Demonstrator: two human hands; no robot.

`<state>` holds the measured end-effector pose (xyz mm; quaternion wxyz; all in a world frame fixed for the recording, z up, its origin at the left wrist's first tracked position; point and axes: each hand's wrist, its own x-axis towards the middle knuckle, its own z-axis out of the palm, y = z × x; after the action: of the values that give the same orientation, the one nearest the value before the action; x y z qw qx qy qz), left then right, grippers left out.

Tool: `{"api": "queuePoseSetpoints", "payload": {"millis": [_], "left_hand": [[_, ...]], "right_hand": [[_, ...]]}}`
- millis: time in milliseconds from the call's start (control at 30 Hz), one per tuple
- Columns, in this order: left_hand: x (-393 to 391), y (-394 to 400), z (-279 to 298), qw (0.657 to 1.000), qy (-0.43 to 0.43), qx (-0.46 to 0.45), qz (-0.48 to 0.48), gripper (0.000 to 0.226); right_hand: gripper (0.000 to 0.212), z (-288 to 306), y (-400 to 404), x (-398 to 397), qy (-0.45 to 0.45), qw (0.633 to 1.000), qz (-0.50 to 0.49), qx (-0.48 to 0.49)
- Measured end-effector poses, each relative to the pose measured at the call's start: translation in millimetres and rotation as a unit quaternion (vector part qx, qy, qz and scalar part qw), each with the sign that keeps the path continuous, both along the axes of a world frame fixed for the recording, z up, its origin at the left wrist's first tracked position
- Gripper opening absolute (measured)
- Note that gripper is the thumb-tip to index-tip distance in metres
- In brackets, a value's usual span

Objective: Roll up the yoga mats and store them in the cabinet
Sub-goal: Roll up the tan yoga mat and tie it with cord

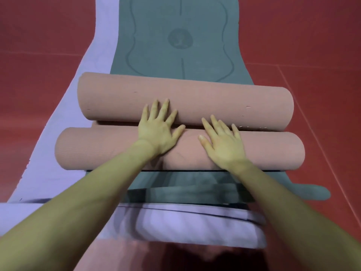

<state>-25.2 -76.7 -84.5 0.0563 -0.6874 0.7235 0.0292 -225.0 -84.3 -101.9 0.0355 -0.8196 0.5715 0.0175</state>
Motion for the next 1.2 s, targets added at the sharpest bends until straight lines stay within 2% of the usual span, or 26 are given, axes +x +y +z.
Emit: {"api": "queuePoseSetpoints", "payload": {"millis": [67,167,233,400,500,667,733,867,967,1067,1200], "left_hand": [[-1.6,-1.7,-1.3,1.0,0.014,-0.008,0.017,0.069],[-2.8,11.2,-6.2,1.0,0.01,-0.027,-0.01,0.078],[-1.0,21.2,-8.6,0.999,-0.003,-0.017,-0.026,0.087],[2.0,19.2,-13.7,0.999,0.037,0.012,0.001,0.088],[5.0,1.4,-14.0,0.998,0.051,0.023,0.008,0.084],[12.2,-33.8,-11.3,0.997,0.072,0.041,0.014,0.065],[14.2,-42.6,-11.8,0.996,0.079,0.047,0.02,0.064],[21.9,-67.6,-13.0,0.993,0.093,0.064,0.038,0.068],[26.5,-82.2,-14.2,0.991,0.112,0.066,0.041,0.067],[28.6,-86.5,-14.2,0.992,0.118,0.039,0.025,0.064],[27.7,-61.7,-15.1,0.987,0.133,-0.08,0.035,0.068]], "right_hand": [[0.059,-0.4,-9.1,4.5,0.002,1.0,-0.013,0.012],[0.06,1.3,-21.5,9.7,-0.003,0.999,-0.025,0.03],[0.06,1.6,-30.7,11.2,-0.009,0.999,-0.03,0.028],[0.059,4.7,-46.6,17.1,-0.038,0.998,-0.046,0.012],[0.057,6.9,-47.5,19.7,-0.053,0.997,-0.047,0.009],[0.055,4.9,-51.3,21.8,-0.001,1.0,-0.011,0.017],[0.056,5.4,-60.8,23.5,0.006,1.0,-0.012,0.013],[0.069,2.2,-52.7,30.6,-0.033,0.999,-0.01,-0.025],[0.061,-7.0,-37.4,33.4,-0.053,0.996,-0.005,-0.072],[0.071,-3.1,-40.7,33.8,-0.046,0.998,-0.009,-0.033],[0.079,3.0,-59.0,37.3,-0.032,0.999,-0.008,-0.024]]}}
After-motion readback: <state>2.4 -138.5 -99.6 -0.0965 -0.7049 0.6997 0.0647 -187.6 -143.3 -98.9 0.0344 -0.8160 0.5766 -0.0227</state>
